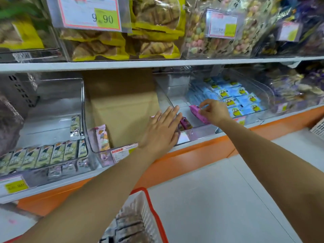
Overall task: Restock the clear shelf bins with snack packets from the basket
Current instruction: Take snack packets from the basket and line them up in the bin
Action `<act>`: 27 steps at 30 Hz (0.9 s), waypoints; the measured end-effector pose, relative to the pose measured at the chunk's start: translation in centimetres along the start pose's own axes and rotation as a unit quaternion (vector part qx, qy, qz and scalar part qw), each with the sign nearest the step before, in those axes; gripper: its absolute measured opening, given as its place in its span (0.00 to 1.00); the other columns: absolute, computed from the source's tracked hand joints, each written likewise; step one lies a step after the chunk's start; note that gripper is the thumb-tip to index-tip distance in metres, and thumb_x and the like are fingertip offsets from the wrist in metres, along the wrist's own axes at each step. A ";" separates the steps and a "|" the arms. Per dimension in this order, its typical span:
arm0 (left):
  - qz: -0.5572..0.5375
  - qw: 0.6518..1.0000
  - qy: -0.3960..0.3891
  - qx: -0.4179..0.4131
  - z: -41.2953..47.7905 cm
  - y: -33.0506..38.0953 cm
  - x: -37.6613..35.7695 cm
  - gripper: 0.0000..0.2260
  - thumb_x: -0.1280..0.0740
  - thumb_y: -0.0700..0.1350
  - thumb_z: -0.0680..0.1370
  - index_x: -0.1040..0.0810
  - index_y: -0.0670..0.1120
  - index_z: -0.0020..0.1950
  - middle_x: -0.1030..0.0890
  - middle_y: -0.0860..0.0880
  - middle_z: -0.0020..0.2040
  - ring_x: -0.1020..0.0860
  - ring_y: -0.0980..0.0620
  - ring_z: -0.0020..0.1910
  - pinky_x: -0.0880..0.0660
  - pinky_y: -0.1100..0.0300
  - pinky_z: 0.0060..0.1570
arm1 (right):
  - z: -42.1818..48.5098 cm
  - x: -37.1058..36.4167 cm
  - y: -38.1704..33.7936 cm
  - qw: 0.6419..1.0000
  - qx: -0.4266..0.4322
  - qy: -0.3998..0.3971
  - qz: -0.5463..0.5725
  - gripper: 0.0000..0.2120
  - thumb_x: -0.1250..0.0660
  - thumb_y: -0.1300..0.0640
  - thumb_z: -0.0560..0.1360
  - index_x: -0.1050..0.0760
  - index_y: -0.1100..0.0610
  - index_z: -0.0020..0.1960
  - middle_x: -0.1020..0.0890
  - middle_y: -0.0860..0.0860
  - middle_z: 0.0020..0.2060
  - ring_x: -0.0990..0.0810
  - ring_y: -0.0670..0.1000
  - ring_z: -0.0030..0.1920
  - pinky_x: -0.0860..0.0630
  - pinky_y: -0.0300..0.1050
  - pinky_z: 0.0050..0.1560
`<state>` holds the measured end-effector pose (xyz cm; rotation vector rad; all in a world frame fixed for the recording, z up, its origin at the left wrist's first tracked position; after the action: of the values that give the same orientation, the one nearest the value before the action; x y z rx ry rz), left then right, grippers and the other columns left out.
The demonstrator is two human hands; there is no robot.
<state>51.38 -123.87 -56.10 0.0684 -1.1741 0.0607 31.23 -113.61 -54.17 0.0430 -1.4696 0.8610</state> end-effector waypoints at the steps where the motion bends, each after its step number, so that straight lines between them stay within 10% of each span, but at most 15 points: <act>1: 0.003 1.000 0.008 0.001 0.1 0.1 0.0 0.27 0.50 0.51 0.78 0.32 0.43 0.75 0.37 0.44 0.77 0.37 0.45 0.76 0.39 0.46 0.74 | 0.4 -0.5 0.1 1.000 -0.007 -0.010 -0.011 0.09 0.30 0.58 0.74 0.20 0.54 0.54 0.16 0.57 0.45 0.19 0.57 0.47 0.29 0.41 0.43; 22: 0.053 0.998 0.025 -0.001 -0.3 0.2 0.0 0.27 0.53 0.50 0.79 0.34 0.43 0.76 0.38 0.44 0.78 0.39 0.46 0.77 0.38 0.46 0.73 | 0.8 -4.8 -0.1 0.969 -0.069 -0.185 -0.148 0.11 0.39 0.52 0.78 0.23 0.58 0.45 0.18 0.55 0.49 0.23 0.54 0.46 0.29 0.42 0.45; 27: 0.032 0.999 0.023 0.006 -0.5 0.3 0.6 0.28 0.53 0.50 0.78 0.31 0.42 0.74 0.34 0.43 0.76 0.35 0.44 0.75 0.35 0.45 0.71 | -0.4 -2.3 -1.4 0.984 -0.050 -0.124 -0.114 0.09 0.35 0.56 0.76 0.16 0.57 0.49 0.16 0.54 0.49 0.19 0.55 0.50 0.25 0.43 0.45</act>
<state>52.07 -123.48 -55.70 0.0401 -1.1294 0.1243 32.62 -115.45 -55.62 0.2466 -1.7018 0.6107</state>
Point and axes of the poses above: each hand's wrist, its own z-axis towards the middle knuckle, its own x-axis out of the back of the hand, y = z × x, the point moved 7 cm from there along z, towards the middle knuckle
